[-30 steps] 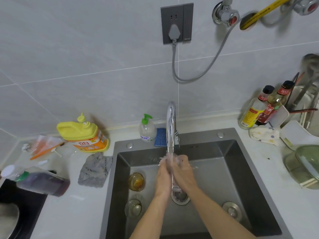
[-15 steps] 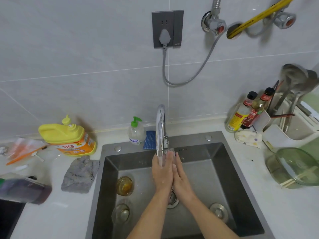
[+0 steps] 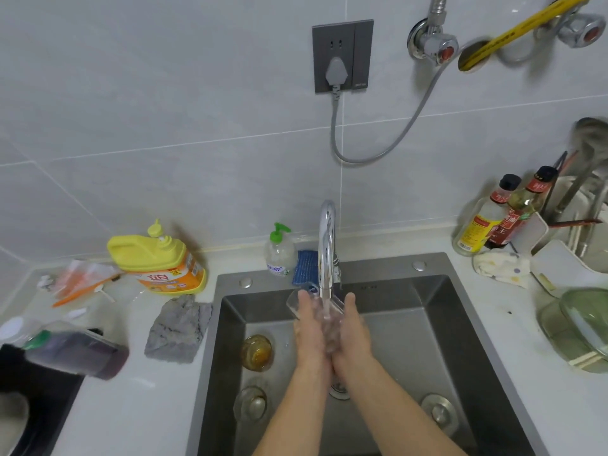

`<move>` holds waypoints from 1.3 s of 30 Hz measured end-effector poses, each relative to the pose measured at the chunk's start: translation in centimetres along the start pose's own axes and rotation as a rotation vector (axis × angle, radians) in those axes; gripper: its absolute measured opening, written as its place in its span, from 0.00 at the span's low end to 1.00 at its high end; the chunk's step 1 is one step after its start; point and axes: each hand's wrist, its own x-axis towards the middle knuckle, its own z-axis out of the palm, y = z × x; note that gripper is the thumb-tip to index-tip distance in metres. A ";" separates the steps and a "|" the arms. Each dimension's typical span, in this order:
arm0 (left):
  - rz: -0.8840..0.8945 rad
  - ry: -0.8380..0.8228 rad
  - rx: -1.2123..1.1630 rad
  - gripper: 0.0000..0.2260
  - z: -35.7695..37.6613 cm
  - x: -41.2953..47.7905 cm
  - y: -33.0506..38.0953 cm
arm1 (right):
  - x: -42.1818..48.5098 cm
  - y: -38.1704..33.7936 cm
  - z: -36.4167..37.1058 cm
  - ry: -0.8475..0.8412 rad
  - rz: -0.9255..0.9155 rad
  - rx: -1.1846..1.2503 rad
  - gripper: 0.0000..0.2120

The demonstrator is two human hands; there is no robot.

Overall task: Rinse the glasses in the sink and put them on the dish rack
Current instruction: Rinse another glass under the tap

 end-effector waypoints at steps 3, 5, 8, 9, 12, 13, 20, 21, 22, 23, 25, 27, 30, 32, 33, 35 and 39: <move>0.009 -0.034 -0.013 0.32 0.2 0.0 0.6 | -1.2 -0.7 -0.1 -0.081 0.040 -0.029 0.34; 0.120 -0.023 0.089 0.20 0.4 -0.4 1.0 | -1.9 -1.8 -1.0 -0.257 0.169 0.092 0.33; 0.168 -0.067 0.247 0.14 -0.1 -0.3 1.0 | -1.0 -2.2 -3.3 -0.334 0.227 0.182 0.34; 0.138 -0.104 0.229 0.15 -0.3 -0.6 1.3 | -0.7 -2.2 -3.8 -0.344 0.216 0.185 0.33; 0.026 -0.242 0.200 0.28 -1.4 -0.8 1.3 | -0.1 -2.1 -4.3 -0.264 0.074 0.075 0.29; 0.027 -0.256 0.212 0.31 -1.7 -0.9 1.3 | 0.0 -2.3 -4.6 -0.264 0.020 0.017 0.25; 0.043 -0.061 0.350 0.32 -1.9 -0.2 0.1 | -2.5 -1.2 -4.4 -0.310 -0.458 -0.364 0.12; 0.026 -0.065 0.342 0.32 -1.9 -0.3 -0.1 | -2.9 -0.8 -4.4 -0.346 -0.503 -0.413 0.18; 0.022 -0.072 0.320 0.34 -2.0 0.0 -0.5 | -3.4 -0.5 -4.4 -0.377 -0.532 -0.458 0.24; 0.019 -0.062 0.284 0.36 -2.2 0.0 -0.7 | -3.6 -0.4 -4.5 -0.406 -0.542 -0.480 0.27; 0.000 -0.089 0.238 0.34 -2.5 -0.4 -0.8 | -4.0 -0.6 -4.4 -0.427 -0.527 -0.490 0.23; -0.004 -0.160 0.268 0.30 -2.7 -0.9 -0.8 | -4.2 -1.0 -4.1 -0.378 -0.536 -0.512 0.12; -0.002 -0.203 0.348 0.34 -2.9 -1.5 -1.3 | -3.7 -1.4 -3.5 -0.331 -0.486 -0.511 0.14; -0.012 -0.203 0.332 0.32 -3.4 -1.2 -1.4 | -2.9 -1.5 -3.5 -0.341 -0.383 -0.513 0.18; 0.017 -0.186 0.371 0.27 -3.5 -1.1 -1.1 | -2.5 -1.7 -3.6 -0.330 -0.358 -0.549 0.15; 0.100 -0.126 0.527 0.20 -3.8 -0.6 -1.0 | -2.2 -2.2 -3.5 -0.291 -0.324 -0.648 0.06; 0.146 -0.023 0.668 0.17 -4.2 -0.4 -0.5 | -2.5 -2.2 -2.0 -0.260 -0.361 -0.776 0.07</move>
